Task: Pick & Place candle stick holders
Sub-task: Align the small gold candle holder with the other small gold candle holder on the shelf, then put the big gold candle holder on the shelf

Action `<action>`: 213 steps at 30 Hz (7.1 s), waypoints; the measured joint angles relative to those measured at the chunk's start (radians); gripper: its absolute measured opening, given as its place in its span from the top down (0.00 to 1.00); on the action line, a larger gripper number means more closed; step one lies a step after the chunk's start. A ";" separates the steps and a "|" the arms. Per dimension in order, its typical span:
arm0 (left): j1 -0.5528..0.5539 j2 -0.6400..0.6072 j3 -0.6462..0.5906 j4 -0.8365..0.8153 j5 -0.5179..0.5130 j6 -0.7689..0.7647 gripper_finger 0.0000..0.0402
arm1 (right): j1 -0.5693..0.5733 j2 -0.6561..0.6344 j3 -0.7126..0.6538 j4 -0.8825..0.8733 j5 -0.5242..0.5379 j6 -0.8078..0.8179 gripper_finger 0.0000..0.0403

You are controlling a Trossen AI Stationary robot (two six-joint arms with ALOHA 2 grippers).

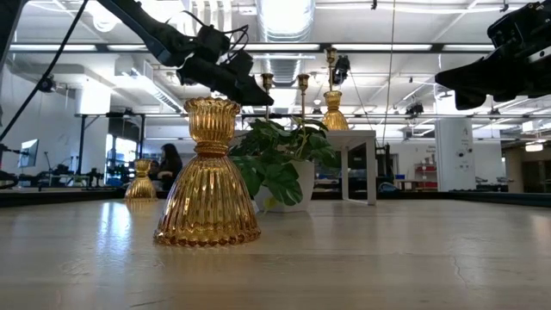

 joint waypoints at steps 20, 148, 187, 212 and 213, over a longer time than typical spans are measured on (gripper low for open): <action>0.001 0.000 0.000 -0.001 -0.030 0.011 0.76 | 0.000 0.000 0.000 0.000 0.000 0.000 0.98; -2.048 -0.801 -0.747 -0.426 -1.178 -0.829 0.57 | 0.000 0.000 0.000 0.000 0.000 0.000 0.98; -1.898 -0.736 -0.747 -0.214 -1.046 -0.639 0.57 | 0.000 0.000 0.000 0.000 0.000 0.000 0.98; -1.851 -0.718 -0.747 -0.184 -0.995 -0.527 0.95 | 0.000 0.000 0.000 0.000 0.000 0.000 0.98; -1.851 -0.718 -0.747 -0.184 -0.996 -0.527 0.95 | 0.000 0.000 0.000 0.000 0.000 0.000 0.98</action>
